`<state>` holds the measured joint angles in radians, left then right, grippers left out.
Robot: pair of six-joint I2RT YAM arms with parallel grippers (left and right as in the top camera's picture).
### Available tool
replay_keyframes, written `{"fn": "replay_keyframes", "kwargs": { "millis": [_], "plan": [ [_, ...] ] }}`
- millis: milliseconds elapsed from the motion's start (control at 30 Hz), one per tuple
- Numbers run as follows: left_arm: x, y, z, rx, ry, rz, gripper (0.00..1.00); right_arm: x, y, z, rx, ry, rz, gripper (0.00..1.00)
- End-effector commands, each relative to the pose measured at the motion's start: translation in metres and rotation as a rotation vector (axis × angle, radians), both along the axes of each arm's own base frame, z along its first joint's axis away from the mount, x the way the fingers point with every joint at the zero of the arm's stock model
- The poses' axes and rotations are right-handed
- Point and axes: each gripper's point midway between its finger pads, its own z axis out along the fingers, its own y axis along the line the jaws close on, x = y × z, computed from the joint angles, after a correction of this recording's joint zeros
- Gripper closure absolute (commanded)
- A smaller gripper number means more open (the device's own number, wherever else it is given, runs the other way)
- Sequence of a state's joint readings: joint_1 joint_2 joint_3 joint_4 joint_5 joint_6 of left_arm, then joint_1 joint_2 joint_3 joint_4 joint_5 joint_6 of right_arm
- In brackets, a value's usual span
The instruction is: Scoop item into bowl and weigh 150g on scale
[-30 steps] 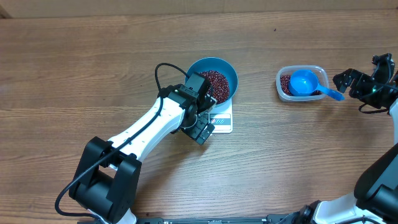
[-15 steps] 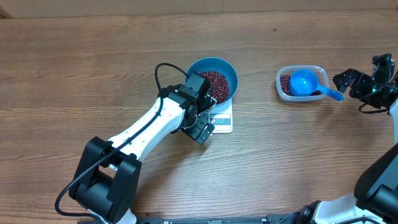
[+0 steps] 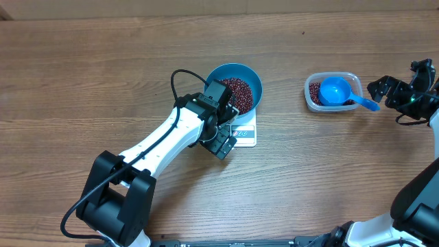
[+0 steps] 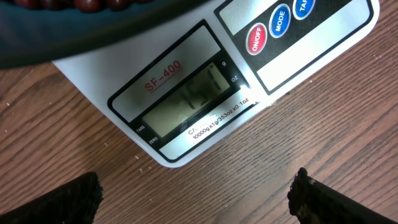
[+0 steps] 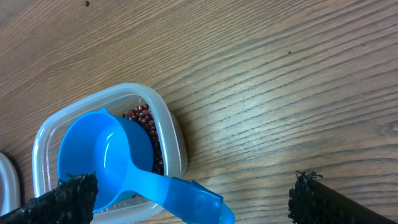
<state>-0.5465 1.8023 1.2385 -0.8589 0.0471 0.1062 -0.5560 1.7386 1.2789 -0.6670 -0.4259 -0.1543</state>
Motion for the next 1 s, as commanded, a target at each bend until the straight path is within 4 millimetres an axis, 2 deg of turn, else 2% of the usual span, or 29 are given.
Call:
{"fn": "replay_keyframes", "kwargs": {
  "millis": [0,100,167,400,600,700,733,800,967],
  "plan": [
    [-0.002,0.001,-0.003,0.007,0.003,0.007,0.00,0.007,-0.006,0.016,-0.031,-0.037,-0.001,0.00],
    [-0.002,0.001,-0.003,0.007,0.004,0.007,0.01,0.007,-0.005,0.019,-0.035,-0.043,-0.001,0.00],
    [-0.002,0.001,-0.003,0.007,0.003,0.007,0.00,0.006,-0.005,0.029,-0.047,-0.063,-0.001,0.00],
    [-0.002,0.001,-0.003,0.007,0.003,0.007,0.00,-0.004,0.008,0.108,-0.150,-0.232,0.011,0.00],
    [-0.002,0.001,-0.003,0.007,0.004,0.007,0.01,-0.018,0.019,0.157,-0.216,-0.342,0.016,0.00],
    [-0.002,0.001,-0.003,0.007,0.004,0.007,0.00,-0.021,0.037,0.174,-0.233,-0.385,0.051,0.00],
    [-0.002,0.001,-0.003,0.007,0.003,0.007,0.00,-0.022,0.056,0.181,-0.235,-0.408,0.093,0.00],
    [-0.002,0.001,-0.003,0.007,0.003,0.007,0.00,-0.024,0.080,0.187,-0.233,-0.433,0.147,0.00],
    [-0.002,0.001,-0.003,0.007,0.003,0.007,0.00,-0.029,0.146,0.195,-0.208,-0.480,0.312,0.00]
  ]
}}
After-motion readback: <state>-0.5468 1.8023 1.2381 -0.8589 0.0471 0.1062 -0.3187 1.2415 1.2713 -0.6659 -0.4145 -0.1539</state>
